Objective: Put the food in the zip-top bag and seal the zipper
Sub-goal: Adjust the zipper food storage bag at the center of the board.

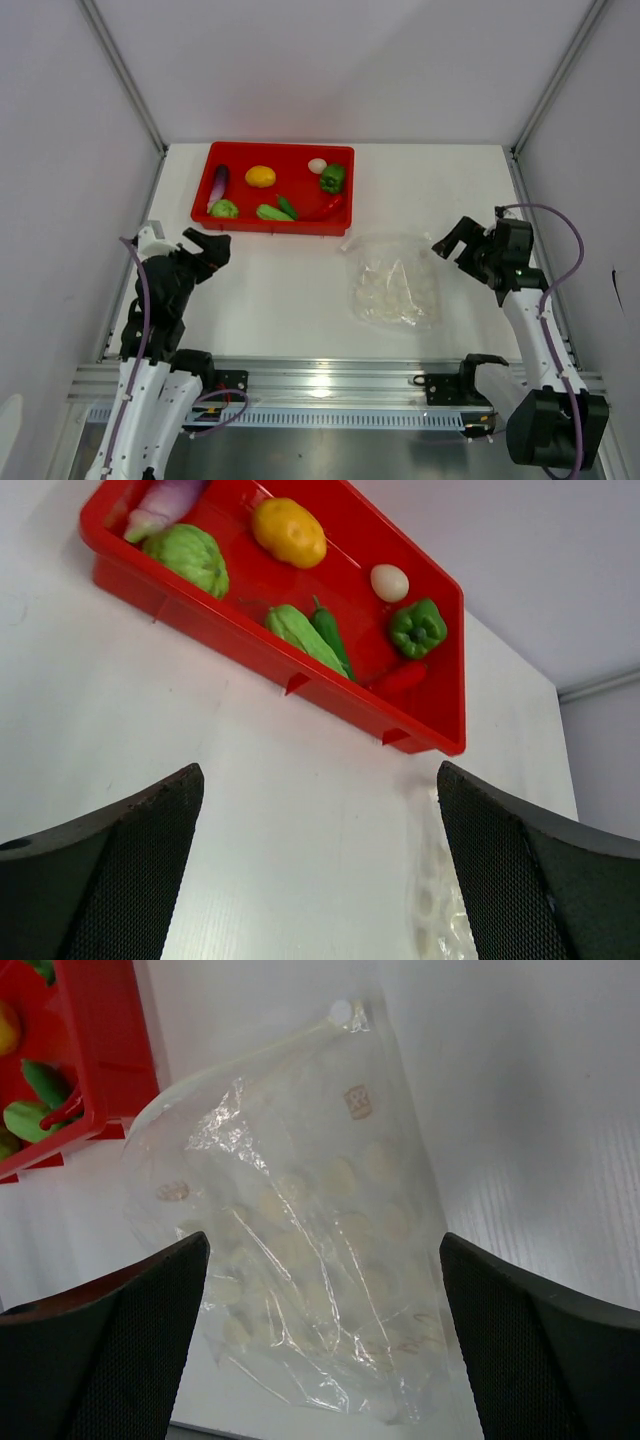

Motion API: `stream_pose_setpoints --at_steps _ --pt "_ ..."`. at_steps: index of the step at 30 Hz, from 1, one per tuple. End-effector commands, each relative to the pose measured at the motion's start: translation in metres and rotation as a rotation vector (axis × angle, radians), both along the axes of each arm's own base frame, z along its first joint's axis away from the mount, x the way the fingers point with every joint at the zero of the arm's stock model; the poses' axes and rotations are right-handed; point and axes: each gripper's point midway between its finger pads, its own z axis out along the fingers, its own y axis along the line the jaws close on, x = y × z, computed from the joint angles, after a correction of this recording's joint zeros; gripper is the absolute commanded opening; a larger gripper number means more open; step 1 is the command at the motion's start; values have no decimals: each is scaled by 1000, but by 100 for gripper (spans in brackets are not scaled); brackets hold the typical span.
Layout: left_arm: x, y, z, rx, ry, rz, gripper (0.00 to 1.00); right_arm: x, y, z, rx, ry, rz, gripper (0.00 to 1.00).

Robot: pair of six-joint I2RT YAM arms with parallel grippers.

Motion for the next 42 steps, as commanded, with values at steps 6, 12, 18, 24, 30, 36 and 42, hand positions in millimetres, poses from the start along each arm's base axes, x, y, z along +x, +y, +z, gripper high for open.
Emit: stream_pose_setpoints --at_steps 6,12,18,24,30,36,42 --pt "-1 -40 29 13 -4 -261 100 -9 51 -4 -50 150 171 100" --pt "-3 -69 32 6 6 -456 100 -58 160 3 38 190 444 100" --pt "0 -85 17 -62 75 -543 100 -108 224 -26 45 248 557 99" --pt "-9 -91 18 -72 68 -585 100 -120 217 -64 -30 353 455 99" --pt "-16 -92 22 -77 57 -601 100 -118 174 -77 -95 387 283 99" --pt "-23 -98 24 -95 52 -638 100 -100 105 -84 -52 441 69 99" --pt "-33 -106 28 -133 40 -688 99 -51 39 -74 -27 376 -106 99"
